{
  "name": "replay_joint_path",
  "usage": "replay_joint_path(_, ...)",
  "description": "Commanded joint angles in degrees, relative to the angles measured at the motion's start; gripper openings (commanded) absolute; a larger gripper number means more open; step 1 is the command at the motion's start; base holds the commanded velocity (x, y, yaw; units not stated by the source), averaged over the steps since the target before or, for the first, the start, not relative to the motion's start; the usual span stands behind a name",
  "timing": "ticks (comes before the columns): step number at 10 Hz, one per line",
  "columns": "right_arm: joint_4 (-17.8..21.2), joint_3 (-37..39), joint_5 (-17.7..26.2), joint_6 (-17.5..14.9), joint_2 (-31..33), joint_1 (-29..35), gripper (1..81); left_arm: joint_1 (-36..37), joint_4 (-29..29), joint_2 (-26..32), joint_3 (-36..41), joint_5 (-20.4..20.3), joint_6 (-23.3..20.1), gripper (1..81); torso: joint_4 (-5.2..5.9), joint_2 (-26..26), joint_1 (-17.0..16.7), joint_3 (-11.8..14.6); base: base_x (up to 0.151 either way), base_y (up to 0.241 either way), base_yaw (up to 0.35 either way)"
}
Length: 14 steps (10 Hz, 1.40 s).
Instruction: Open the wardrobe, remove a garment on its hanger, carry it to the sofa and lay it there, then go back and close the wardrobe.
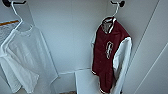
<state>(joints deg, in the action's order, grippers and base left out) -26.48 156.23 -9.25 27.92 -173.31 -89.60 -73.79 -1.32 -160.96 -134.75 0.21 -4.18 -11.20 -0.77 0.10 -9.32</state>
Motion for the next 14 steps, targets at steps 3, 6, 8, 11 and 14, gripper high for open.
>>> replay_joint_path(3, -0.5, -0.2, 3.0, -0.1, 0.0, 1.9, 81.1, 14.2, 1.8, 6.7, 9.1, 7.0, 1.5, 81.1, 0.0, 0.0, 0.0, 0.0, 0.0, 0.0, 0.0)
replay_joint_path(6, -0.4, -0.2, 3.2, -0.1, 0.0, 2.1, 81.1, 20.8, 3.9, 7.1, 10.3, 10.8, 1.9, 81.1, 0.0, 0.0, 0.0, 0.0, 0.0, 0.0, 0.0)
replay_joint_path(8, -0.3, -0.2, 3.2, -0.1, -0.1, 2.3, 81.1, 26.3, 6.1, 7.9, 13.1, 14.3, 2.0, 81.1, 0.0, 0.0, 0.0, 0.0, 0.0, 0.0, 0.0)
replay_joint_path(11, -0.4, -0.2, 3.3, -0.1, -0.1, 2.5, 81.1, 33.3, 9.2, 9.1, 16.3, 17.4, 2.1, 81.1, 0.0, 0.0, 0.0, 0.0, 0.0, 0.0, 0.0)
replay_joint_path(14, -0.4, -0.1, 3.3, -0.1, -0.1, 2.5, 81.1, 40.1, 12.1, 10.1, 19.4, 21.0, 2.1, 81.1, 0.0, 0.0, 0.0, 0.0, 0.0, 0.0, 0.0)
